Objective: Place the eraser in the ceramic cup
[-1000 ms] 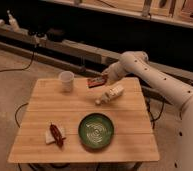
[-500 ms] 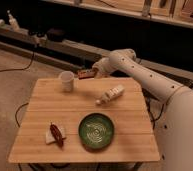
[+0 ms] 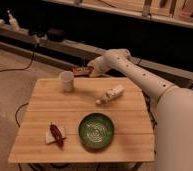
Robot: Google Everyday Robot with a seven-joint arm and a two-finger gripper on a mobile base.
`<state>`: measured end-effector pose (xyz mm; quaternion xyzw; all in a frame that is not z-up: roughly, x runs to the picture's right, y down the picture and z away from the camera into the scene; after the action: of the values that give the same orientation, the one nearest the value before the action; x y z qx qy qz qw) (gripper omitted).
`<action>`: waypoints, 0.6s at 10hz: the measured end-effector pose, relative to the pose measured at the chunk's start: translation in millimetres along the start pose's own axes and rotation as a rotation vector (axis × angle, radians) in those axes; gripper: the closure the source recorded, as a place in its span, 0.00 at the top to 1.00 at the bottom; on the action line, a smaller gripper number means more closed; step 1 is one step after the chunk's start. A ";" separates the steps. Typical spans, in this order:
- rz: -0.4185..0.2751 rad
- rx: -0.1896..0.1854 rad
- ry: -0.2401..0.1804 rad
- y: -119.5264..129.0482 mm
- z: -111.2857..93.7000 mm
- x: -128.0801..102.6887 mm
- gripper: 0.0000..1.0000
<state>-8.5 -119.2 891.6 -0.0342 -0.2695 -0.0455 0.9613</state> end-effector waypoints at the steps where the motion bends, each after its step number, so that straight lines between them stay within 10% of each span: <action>1: 0.012 -0.008 -0.017 -2.2 4.7 -0.8 0.00; 6: -0.015 -0.037 -0.062 -27.9 18.3 -18.4 0.00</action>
<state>-36.6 -144.0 898.8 -0.0516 -0.2986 -0.0565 0.9513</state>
